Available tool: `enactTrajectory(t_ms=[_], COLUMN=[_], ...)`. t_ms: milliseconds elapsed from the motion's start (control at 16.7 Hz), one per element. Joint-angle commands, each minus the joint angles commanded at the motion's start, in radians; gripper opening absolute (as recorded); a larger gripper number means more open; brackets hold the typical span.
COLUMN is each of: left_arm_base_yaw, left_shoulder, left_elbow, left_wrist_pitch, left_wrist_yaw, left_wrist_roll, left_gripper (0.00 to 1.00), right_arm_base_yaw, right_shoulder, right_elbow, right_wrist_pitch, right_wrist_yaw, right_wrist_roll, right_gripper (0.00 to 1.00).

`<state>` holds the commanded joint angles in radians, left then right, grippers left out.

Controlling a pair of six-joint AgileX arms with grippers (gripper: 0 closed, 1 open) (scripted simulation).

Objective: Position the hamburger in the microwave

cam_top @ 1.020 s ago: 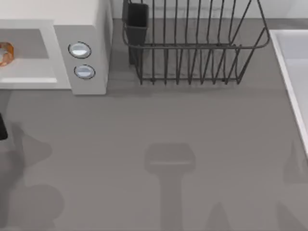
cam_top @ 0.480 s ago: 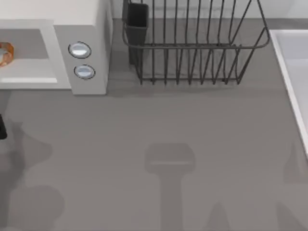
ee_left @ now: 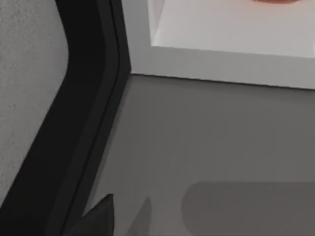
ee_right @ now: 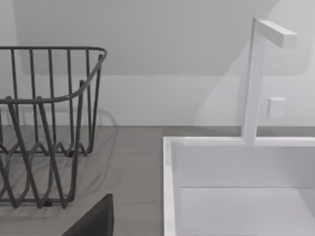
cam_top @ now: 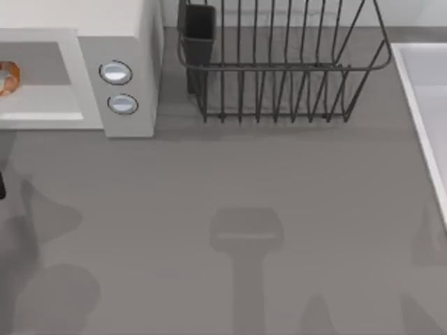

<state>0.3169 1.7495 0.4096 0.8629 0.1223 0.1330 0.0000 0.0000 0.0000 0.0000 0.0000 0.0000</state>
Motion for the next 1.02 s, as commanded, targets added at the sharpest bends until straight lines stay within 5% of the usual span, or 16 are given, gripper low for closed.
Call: enactTrajectory(t_ms=[540, 1020], left_arm_base_yaw=[-0.007, -0.018], left_shoulder=[-0.207, -0.378], left_elbow=[0.013, 0.076], left_wrist_pitch=[-0.374, -0.438], left_wrist_yaw=[-0.003, -0.035], left_wrist_roll=[-0.031, -0.059], left_gripper=[1.0, 1.0], right_arm_base_yaw=[0.0, 0.0], right_shoulder=[0.0, 0.0], right_elbow=[0.0, 0.0], right_wrist_pitch=[0.0, 0.0], right_wrist_yaw=[0.0, 0.0], right_wrist_roll=[0.0, 0.0], right_gripper=[1.0, 1.0])
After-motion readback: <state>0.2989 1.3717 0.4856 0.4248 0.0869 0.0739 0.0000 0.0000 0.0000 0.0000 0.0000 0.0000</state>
